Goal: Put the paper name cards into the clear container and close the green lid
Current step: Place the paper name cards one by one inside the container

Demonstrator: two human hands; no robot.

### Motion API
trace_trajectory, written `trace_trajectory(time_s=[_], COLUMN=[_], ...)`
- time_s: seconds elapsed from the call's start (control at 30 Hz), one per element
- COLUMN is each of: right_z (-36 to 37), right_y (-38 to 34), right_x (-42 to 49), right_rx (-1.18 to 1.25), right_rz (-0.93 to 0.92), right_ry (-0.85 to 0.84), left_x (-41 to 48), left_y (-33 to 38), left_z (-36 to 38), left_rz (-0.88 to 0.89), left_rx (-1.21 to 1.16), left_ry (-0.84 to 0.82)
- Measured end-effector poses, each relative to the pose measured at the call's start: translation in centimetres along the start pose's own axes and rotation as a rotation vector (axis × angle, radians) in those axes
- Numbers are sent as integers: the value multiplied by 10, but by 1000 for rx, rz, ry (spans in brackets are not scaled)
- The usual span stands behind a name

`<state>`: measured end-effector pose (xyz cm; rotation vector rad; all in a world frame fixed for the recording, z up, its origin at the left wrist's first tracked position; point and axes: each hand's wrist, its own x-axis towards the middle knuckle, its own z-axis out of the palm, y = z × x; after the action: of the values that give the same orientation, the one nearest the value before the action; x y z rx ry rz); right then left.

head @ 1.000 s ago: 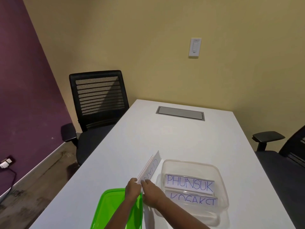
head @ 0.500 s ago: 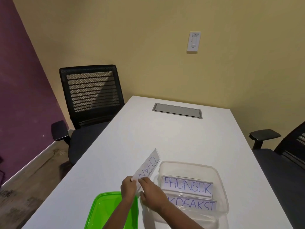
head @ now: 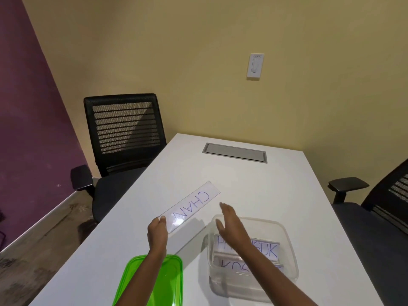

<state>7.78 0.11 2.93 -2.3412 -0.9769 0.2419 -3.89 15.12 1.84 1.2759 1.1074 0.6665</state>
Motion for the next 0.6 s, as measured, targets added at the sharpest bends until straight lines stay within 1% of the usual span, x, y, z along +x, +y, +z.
trace_trajectory(time_s=[0.13,0.23,0.33,0.47,0.53,0.6], right_z=[-27,-43,-56,-70,-73,-77], right_y=[9,17,29,41,47,51], right_x=[-6,-12,-19,-37,-46,-52], right_rx=[182,348,486,815,902,967], right_rz=[95,184,250,315,340,357], right_ry=[122,173,196,184,194,236], left_x=[-8,-19,-28,-40,-47,-53], left_y=[16,26,30,34,37,40], left_z=[-3,0,3,5,6,8], left_rz=[-21,-53,-89,-120,-104,-71], left_rx=[25,65,79,10,-40,-37], left_ry=[-79,-155,-237,-342,-387,-412])
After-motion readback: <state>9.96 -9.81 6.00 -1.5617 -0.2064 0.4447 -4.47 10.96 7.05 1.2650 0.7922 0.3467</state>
